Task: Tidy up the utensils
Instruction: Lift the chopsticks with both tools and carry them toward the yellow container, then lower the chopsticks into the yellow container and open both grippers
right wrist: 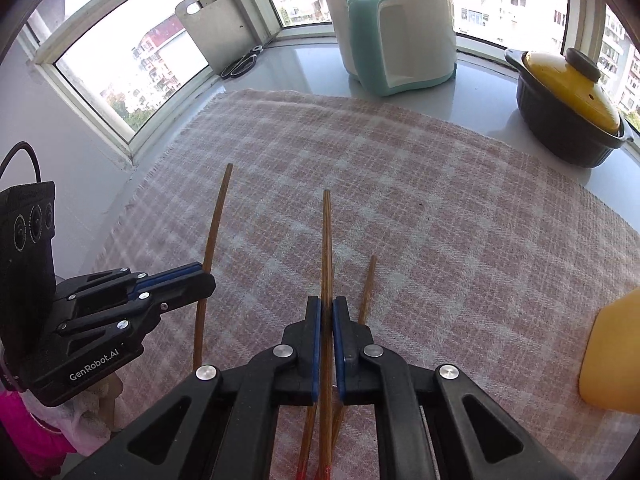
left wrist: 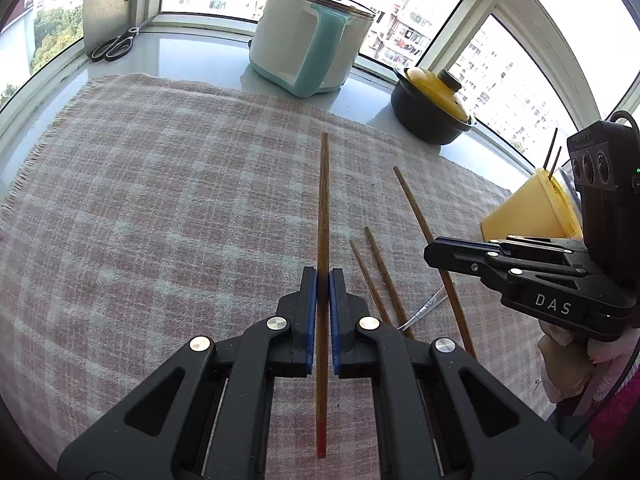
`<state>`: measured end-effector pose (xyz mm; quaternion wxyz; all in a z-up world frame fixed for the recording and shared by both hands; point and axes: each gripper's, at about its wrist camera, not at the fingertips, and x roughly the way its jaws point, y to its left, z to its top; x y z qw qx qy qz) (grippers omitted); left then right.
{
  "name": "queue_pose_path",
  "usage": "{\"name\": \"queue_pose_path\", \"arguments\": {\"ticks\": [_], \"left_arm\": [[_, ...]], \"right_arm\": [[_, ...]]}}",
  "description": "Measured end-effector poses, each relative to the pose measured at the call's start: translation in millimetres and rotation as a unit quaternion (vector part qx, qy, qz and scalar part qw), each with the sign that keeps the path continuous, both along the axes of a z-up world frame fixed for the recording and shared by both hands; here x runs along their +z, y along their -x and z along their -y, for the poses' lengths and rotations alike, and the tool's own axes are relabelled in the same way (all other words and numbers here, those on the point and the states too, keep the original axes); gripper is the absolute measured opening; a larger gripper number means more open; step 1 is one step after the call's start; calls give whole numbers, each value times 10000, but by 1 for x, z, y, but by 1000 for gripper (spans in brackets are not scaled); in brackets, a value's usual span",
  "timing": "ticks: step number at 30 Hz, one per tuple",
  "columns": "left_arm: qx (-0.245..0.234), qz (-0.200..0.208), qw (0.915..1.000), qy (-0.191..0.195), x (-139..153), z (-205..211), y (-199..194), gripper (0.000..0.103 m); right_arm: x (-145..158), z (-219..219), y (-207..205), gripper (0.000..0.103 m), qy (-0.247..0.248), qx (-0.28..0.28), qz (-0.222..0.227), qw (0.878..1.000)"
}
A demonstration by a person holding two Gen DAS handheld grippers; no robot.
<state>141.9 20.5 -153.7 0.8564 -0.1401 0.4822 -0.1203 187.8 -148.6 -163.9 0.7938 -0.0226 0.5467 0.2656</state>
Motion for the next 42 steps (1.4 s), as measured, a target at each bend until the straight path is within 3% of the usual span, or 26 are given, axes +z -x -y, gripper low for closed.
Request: {"name": "queue_pose_path", "arguments": {"ticks": [20,42], "left_arm": [[-212,781,9966,136,73,51,8,4],[-650,1602,9827,663,144,153,-16,4]], "right_arm": [[80,82,28,3,-501,-599,875,9931],[145,206,24,3,-604,-1412,1725,9730]]}}
